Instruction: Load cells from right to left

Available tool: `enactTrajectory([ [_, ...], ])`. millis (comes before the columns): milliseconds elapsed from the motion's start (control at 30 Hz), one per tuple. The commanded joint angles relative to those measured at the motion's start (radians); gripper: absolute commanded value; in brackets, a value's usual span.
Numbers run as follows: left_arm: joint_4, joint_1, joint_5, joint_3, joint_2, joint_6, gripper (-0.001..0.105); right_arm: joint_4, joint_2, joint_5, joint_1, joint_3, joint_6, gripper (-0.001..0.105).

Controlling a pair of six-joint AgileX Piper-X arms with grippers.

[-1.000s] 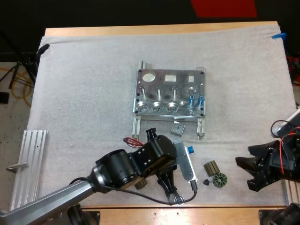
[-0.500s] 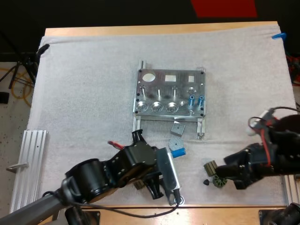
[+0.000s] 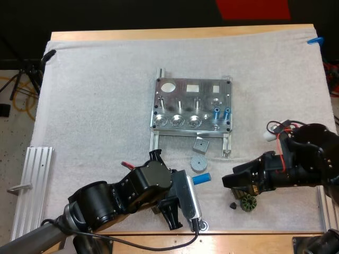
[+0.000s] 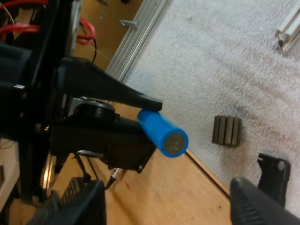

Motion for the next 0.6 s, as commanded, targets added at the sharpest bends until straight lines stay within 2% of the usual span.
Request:
enactTrajectory([
  [0, -0.008, -0.005, 0.006, 0.001, -0.006, 0.006, 0.001, -0.029, 0.006, -0.019, 0.000, 0.010, 0.008, 0.058],
  [300, -0.040, -0.005, 0.042, 0.001, -0.006, 0.006, 0.001, -0.102, 0.078, -0.023, 0.000, 0.016, 0.015, 0.058],
  [567, -0.061, -0.005, 0.042, 0.001, -0.006, 0.006, 0.001, -0.127, 0.135, -0.102, 0.001, 0.016, 0.043, 0.058],
])
